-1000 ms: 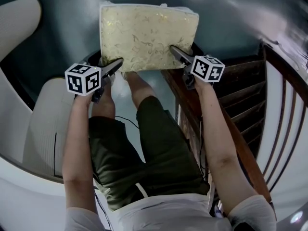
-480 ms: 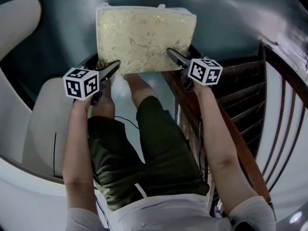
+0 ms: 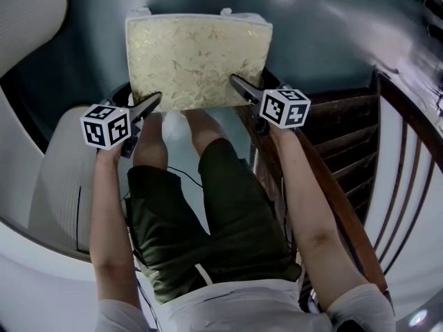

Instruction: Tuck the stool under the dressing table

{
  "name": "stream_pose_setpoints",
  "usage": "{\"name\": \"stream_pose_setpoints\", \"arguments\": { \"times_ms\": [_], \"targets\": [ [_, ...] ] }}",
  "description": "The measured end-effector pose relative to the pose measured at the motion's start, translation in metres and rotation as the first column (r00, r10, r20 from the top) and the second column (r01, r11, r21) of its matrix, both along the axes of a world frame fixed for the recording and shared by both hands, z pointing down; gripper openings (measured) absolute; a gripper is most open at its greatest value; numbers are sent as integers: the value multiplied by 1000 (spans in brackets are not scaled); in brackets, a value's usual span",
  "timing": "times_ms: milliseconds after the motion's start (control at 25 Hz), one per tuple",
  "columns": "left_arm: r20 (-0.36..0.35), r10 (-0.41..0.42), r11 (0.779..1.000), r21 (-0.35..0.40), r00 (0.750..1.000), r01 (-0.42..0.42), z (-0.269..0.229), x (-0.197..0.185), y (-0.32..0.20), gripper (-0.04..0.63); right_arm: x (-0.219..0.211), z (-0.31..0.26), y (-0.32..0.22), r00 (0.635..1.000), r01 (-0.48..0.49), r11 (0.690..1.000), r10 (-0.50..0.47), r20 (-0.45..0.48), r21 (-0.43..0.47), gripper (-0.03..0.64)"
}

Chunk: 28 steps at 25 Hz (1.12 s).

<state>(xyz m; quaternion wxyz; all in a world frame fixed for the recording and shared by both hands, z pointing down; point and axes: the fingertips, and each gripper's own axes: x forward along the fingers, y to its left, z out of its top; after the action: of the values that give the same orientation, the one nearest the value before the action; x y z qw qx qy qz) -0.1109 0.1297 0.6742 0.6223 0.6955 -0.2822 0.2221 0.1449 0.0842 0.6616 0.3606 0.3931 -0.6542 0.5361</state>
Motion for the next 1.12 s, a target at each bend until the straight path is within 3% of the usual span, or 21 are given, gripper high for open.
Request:
{"name": "stream_pose_setpoints", "arguments": {
  "times_ms": [400, 760, 960, 1120],
  "targets": [
    [-4, -25, 1000, 0, 1000, 25, 2, -2, 1, 385, -3, 0, -3, 999, 35, 999, -35, 12, -1, 466],
    [46, 40, 999, 1, 998, -40, -1, -2, -6, 387, -3, 4, 8, 998, 1, 1000, -3, 56, 18, 476],
    [73, 3, 1000, -8, 997, -3, -4, -3, -6, 393, -4, 2, 5, 998, 31, 999, -32, 59, 18, 472],
    [89, -97, 994, -48, 991, 102, -4, -7, 0, 396, 3, 5, 5, 998, 33, 999, -33, 56, 4, 471]
  ]
}}
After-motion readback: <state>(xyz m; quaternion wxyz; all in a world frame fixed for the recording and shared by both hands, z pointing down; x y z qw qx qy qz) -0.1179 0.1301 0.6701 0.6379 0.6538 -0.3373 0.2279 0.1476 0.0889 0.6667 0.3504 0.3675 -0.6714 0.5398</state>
